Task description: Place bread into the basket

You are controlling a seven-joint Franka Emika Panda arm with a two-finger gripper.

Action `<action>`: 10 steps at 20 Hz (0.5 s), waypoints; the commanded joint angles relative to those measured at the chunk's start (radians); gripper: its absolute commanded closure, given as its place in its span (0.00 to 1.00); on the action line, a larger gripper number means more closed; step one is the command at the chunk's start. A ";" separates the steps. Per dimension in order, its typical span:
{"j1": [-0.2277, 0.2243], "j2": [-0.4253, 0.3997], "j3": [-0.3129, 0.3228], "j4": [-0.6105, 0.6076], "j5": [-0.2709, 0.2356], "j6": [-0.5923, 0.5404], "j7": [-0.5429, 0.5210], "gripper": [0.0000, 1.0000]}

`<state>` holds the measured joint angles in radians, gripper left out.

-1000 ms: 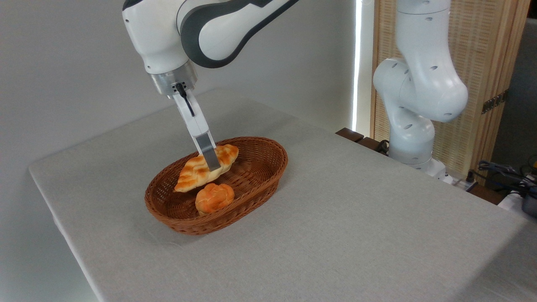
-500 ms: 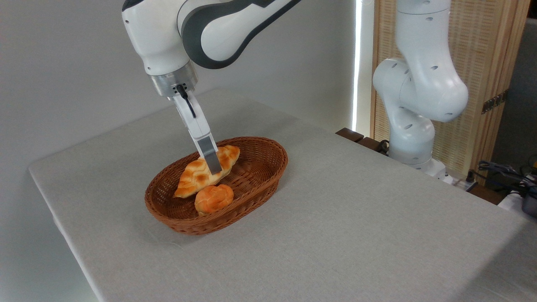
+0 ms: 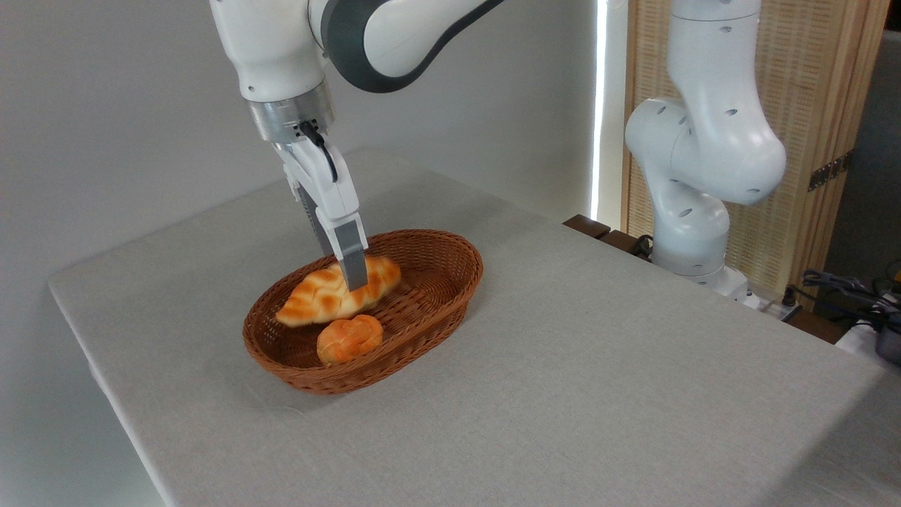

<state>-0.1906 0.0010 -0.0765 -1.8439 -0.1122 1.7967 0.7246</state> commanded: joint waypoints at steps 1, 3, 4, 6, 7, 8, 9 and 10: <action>-0.006 -0.016 0.040 0.037 -0.047 -0.052 -0.001 0.00; -0.006 -0.022 0.041 0.048 -0.044 -0.065 -0.002 0.00; -0.006 -0.027 0.056 0.048 -0.043 -0.065 -0.005 0.00; -0.006 -0.041 0.101 0.061 -0.041 -0.065 -0.005 0.00; -0.004 -0.042 0.118 0.063 -0.032 -0.065 -0.004 0.00; -0.004 -0.042 0.135 0.063 -0.018 -0.062 -0.004 0.00; -0.004 -0.041 0.152 0.063 0.012 -0.057 -0.005 0.00; -0.004 -0.041 0.158 0.063 0.044 -0.056 -0.007 0.00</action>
<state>-0.1880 -0.0383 0.0412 -1.7941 -0.1264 1.7607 0.7245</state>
